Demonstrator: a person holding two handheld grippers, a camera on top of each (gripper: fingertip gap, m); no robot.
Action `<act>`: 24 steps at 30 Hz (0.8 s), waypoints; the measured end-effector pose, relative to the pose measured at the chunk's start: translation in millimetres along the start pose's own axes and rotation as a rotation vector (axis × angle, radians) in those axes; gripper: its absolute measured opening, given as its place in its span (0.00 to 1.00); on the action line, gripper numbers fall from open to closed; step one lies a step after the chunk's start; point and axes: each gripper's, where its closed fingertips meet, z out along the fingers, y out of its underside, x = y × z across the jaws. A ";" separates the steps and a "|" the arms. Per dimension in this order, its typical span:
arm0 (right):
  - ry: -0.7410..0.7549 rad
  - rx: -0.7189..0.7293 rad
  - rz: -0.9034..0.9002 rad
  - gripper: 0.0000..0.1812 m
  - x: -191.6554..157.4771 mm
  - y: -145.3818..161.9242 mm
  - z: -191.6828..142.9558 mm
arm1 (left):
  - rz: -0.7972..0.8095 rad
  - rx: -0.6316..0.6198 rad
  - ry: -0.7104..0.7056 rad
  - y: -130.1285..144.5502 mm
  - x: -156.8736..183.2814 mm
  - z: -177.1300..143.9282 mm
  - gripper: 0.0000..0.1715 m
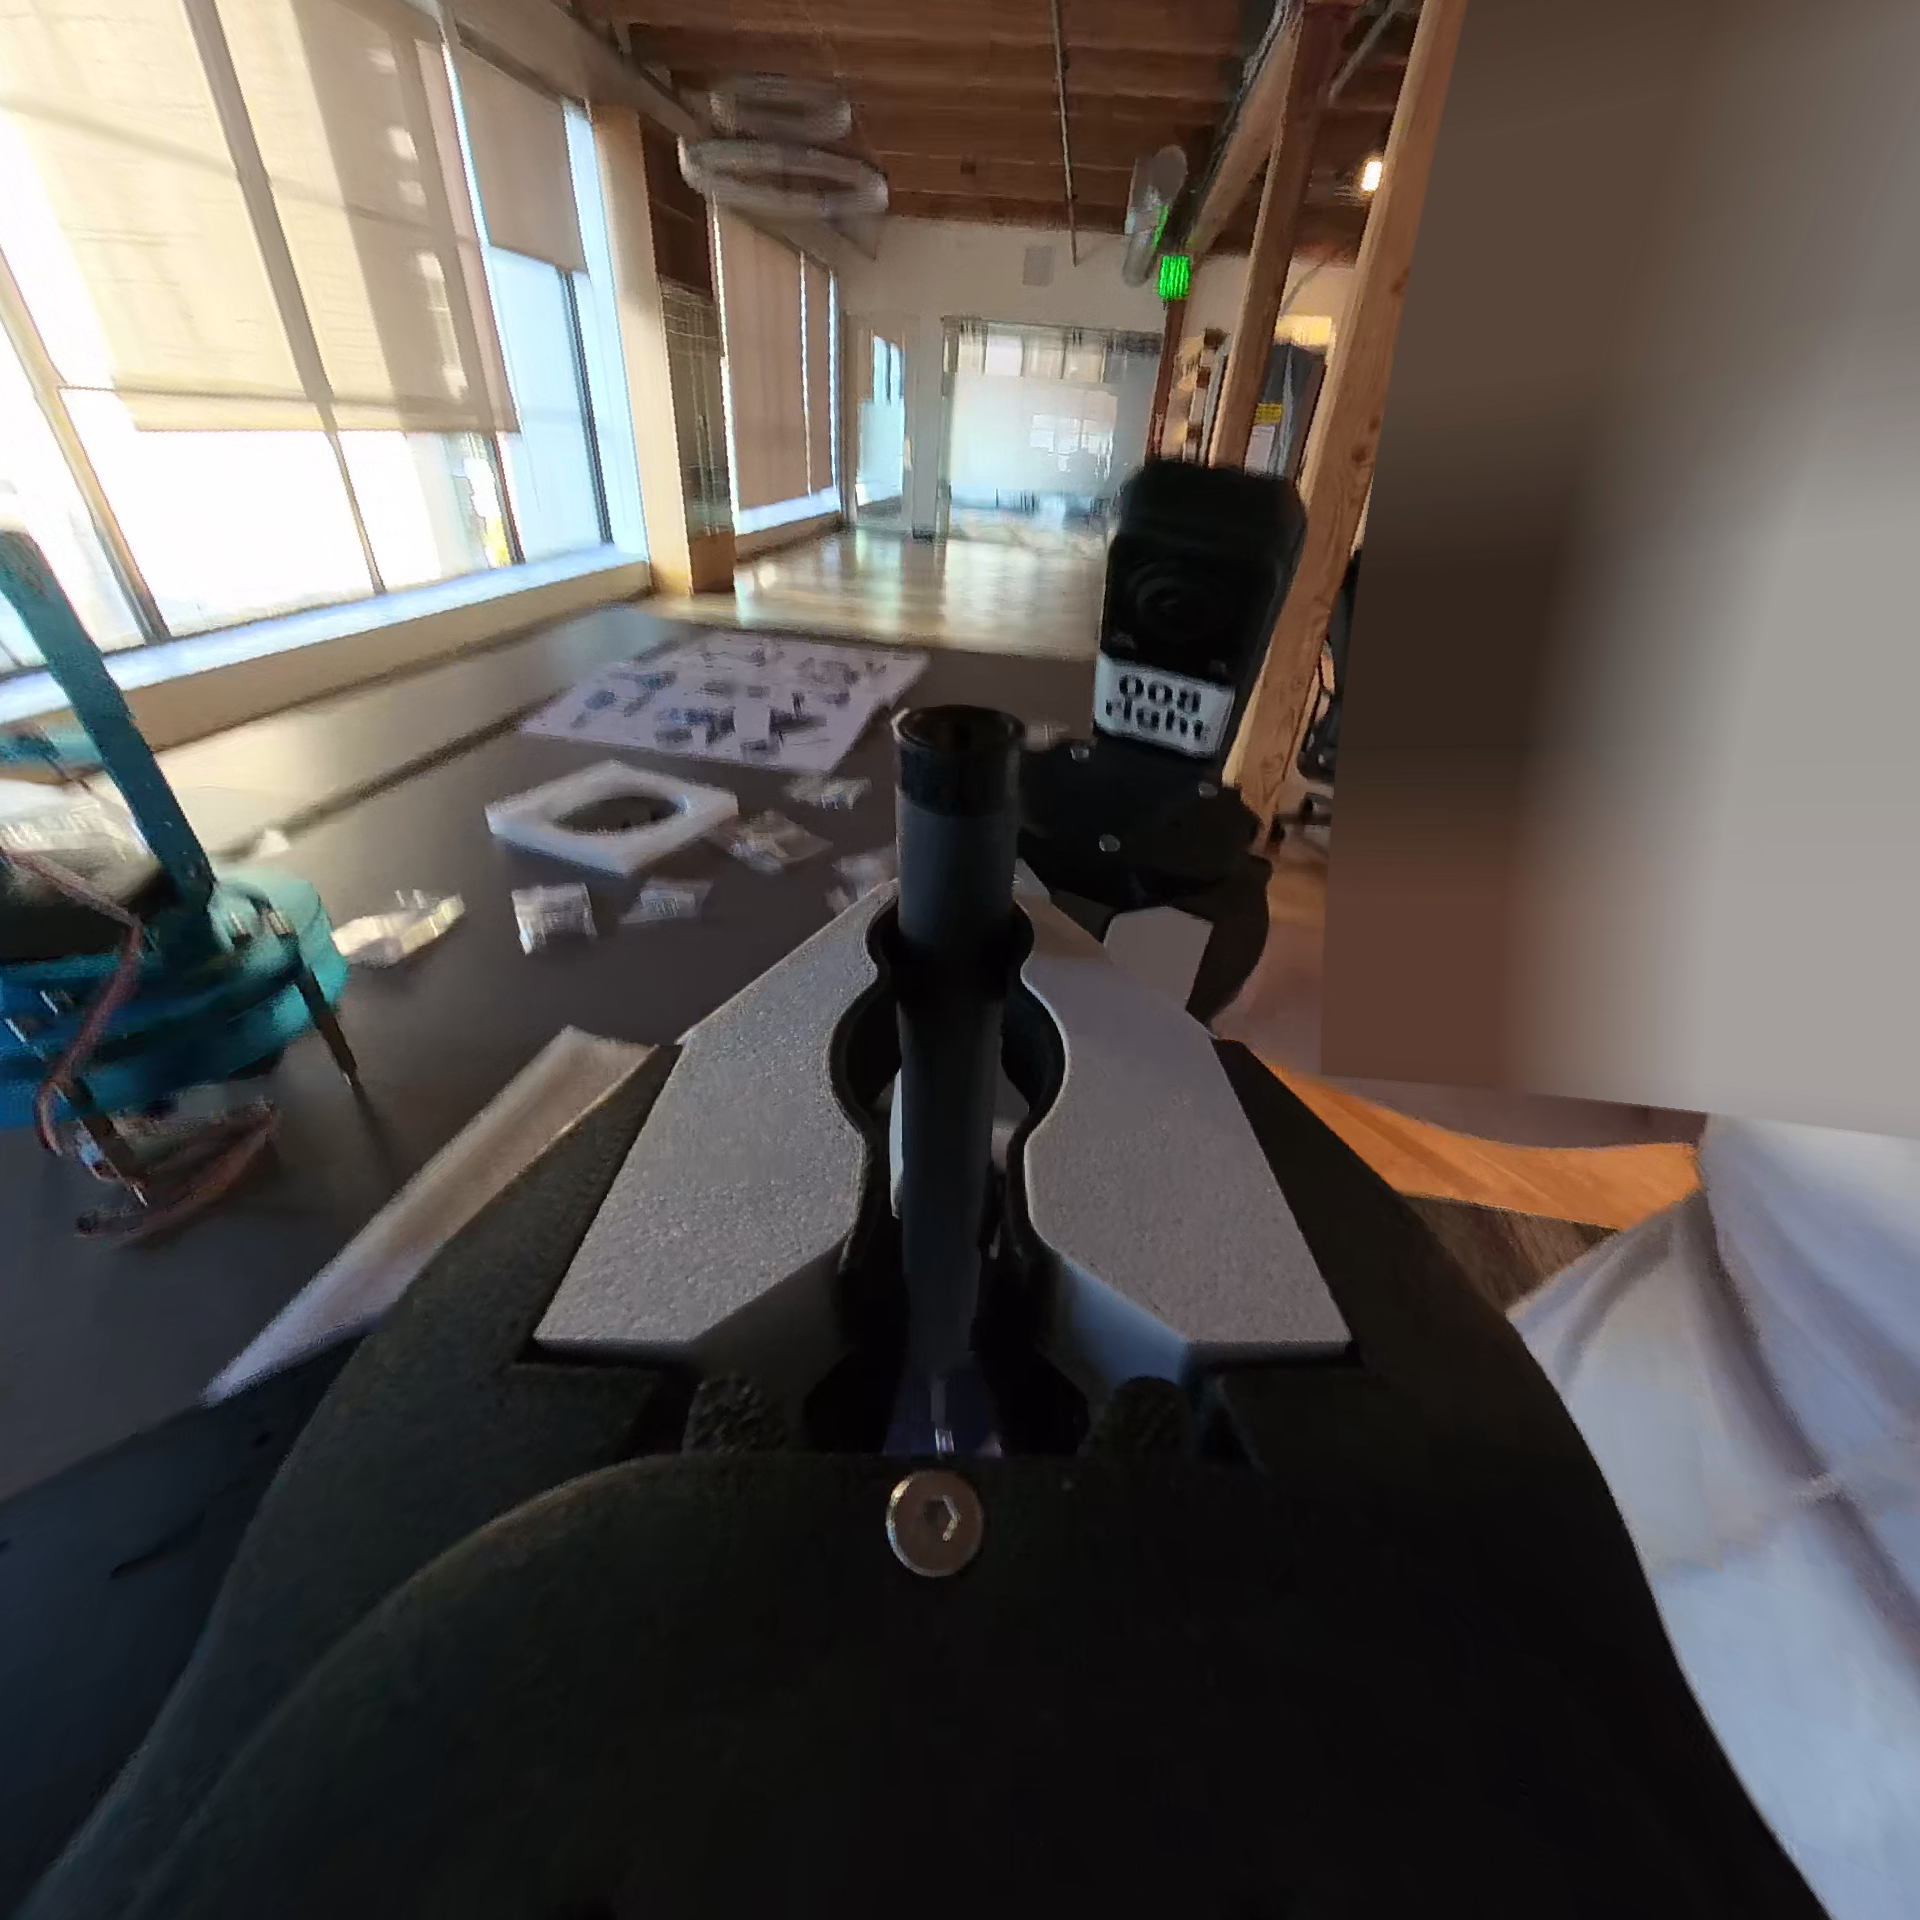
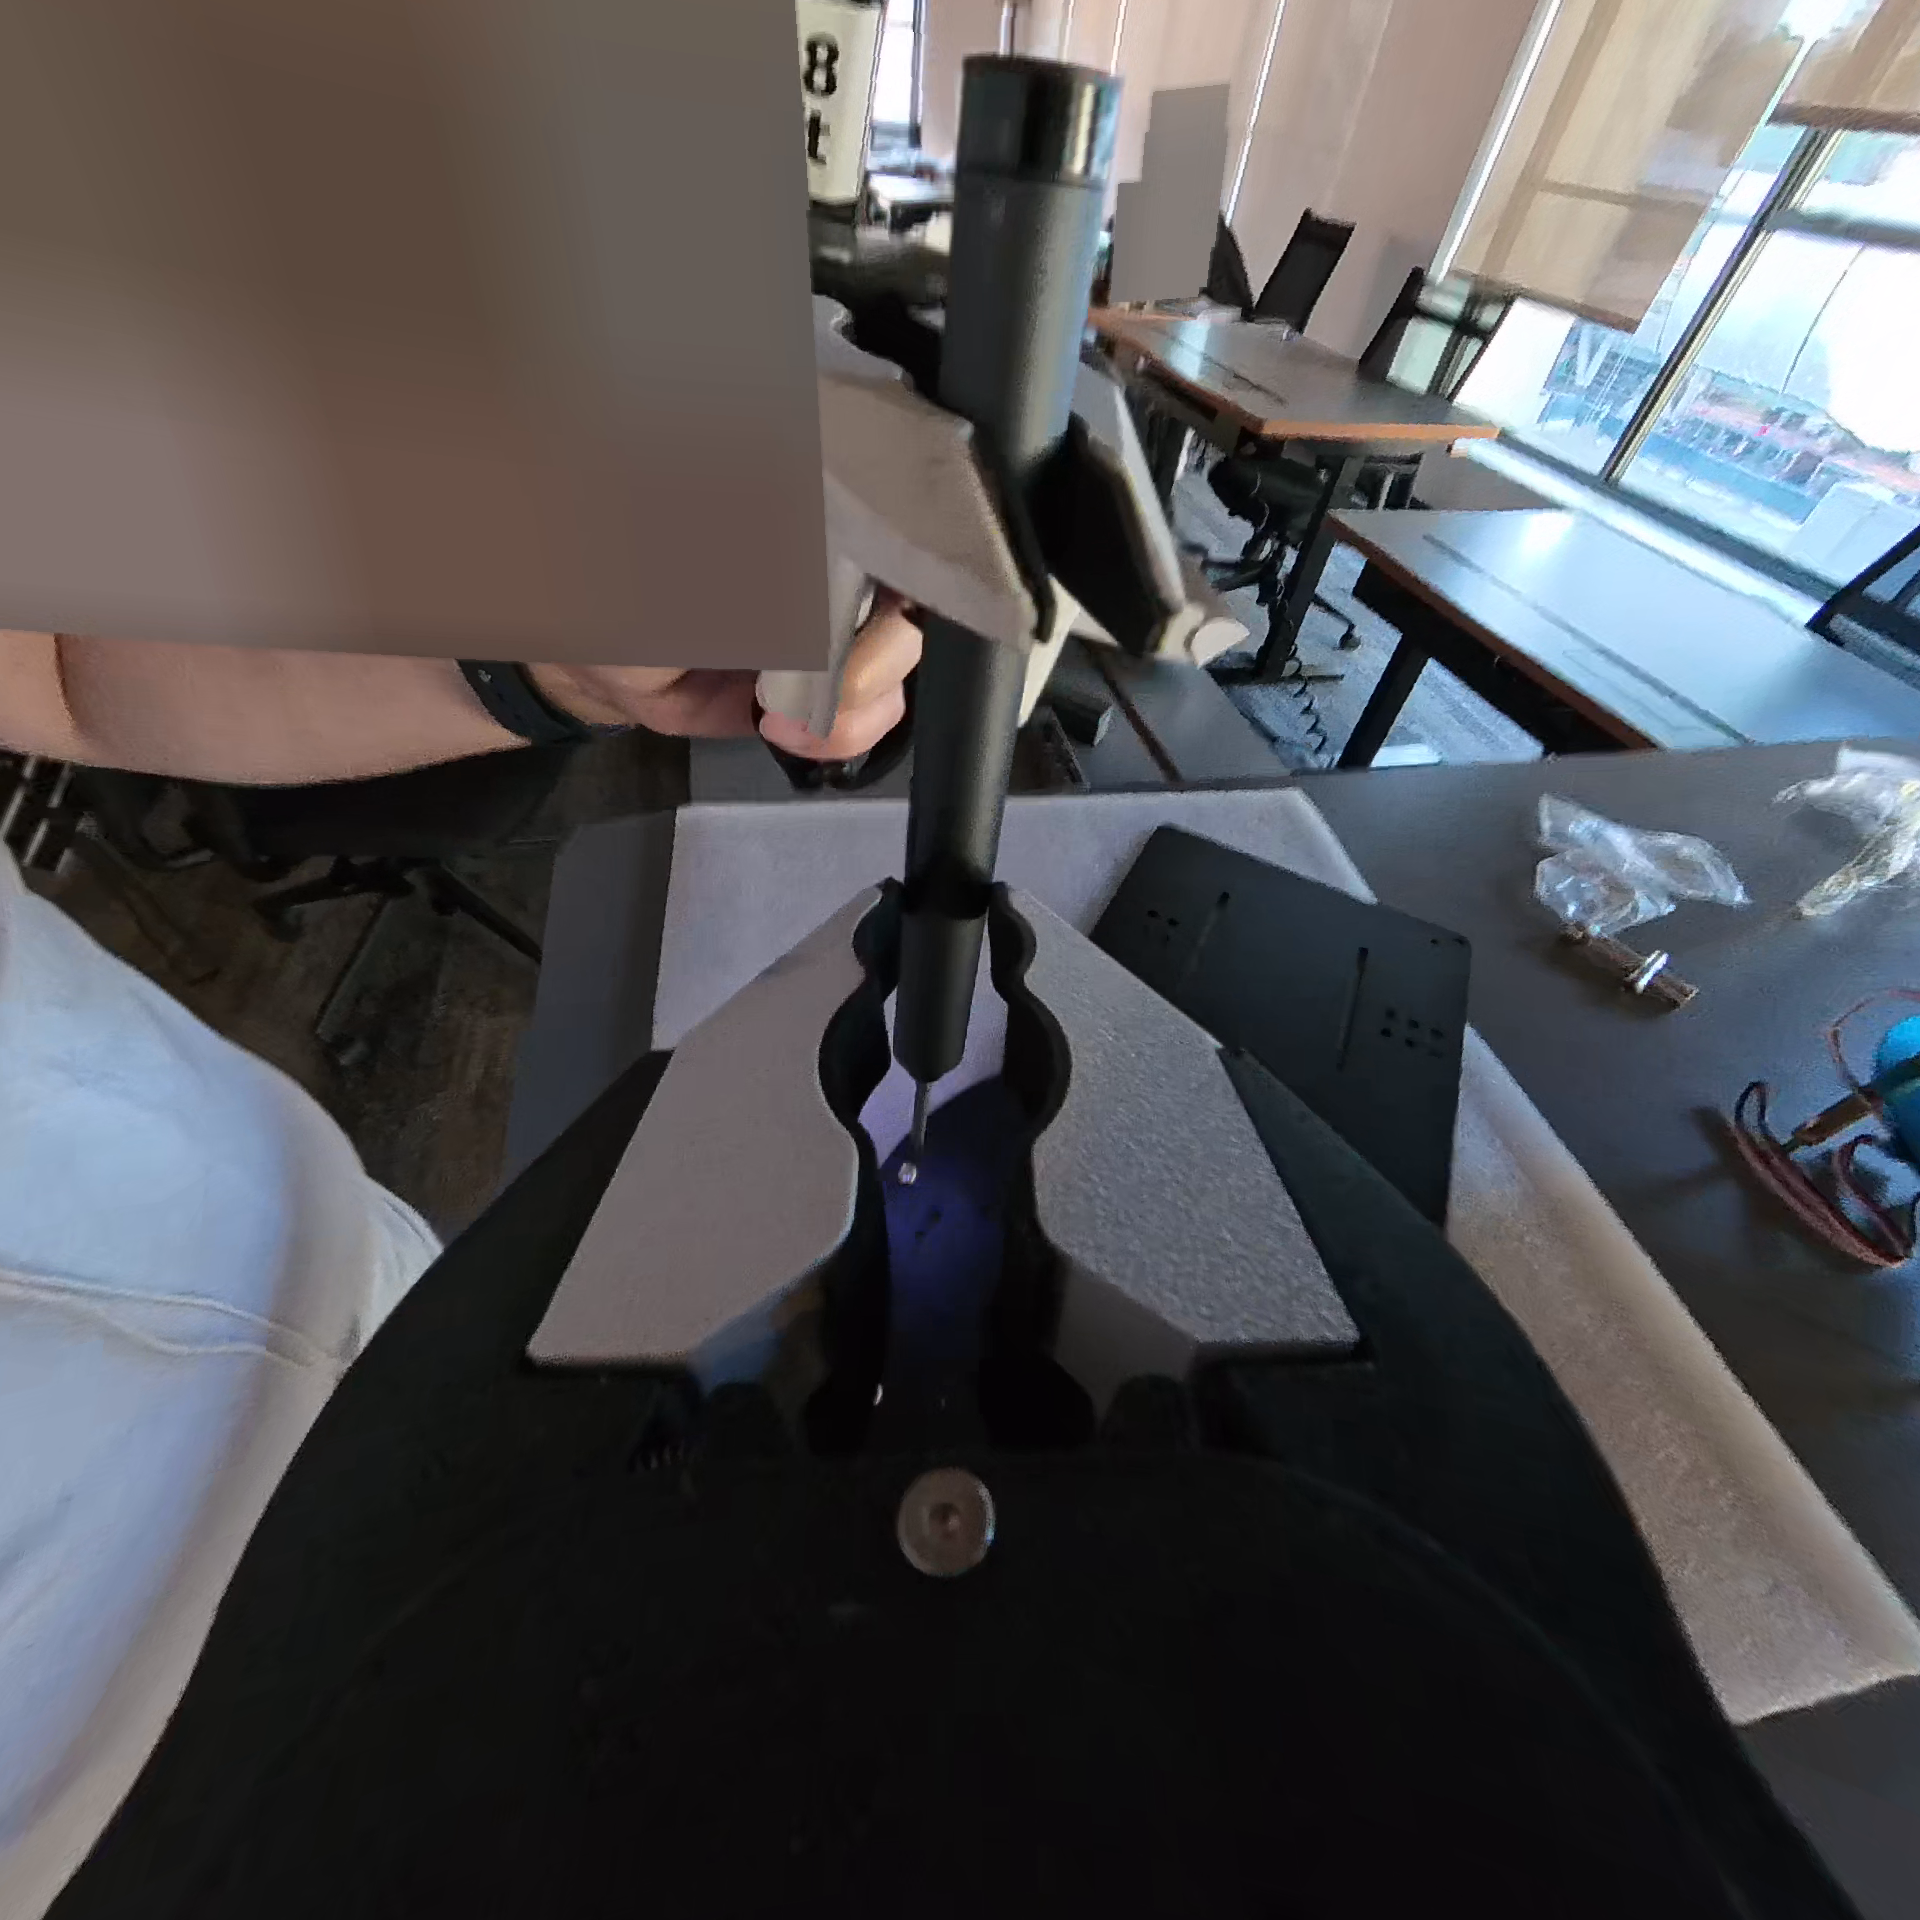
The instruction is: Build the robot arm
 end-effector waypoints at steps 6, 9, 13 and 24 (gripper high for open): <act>-0.044 0.074 0.016 0.21 11.1 -70.0 2.4 | -0.031 0.126 -0.066 -74.0 -18.5 -17.1 0.07; -0.022 0.023 0.048 0.18 22.8 -93.5 13.8 | -0.094 0.167 -0.095 -100.4 -36.7 -23.9 0.06; 0.108 -0.113 0.008 0.08 45.4 -92.5 13.5 | -0.209 0.220 -0.080 -106.9 -55.2 -29.7 0.06; 0.340 -0.668 -0.260 0.08 103.6 5.7 -18.2 | -0.731 0.159 0.184 7.3 -128.3 -14.4 0.08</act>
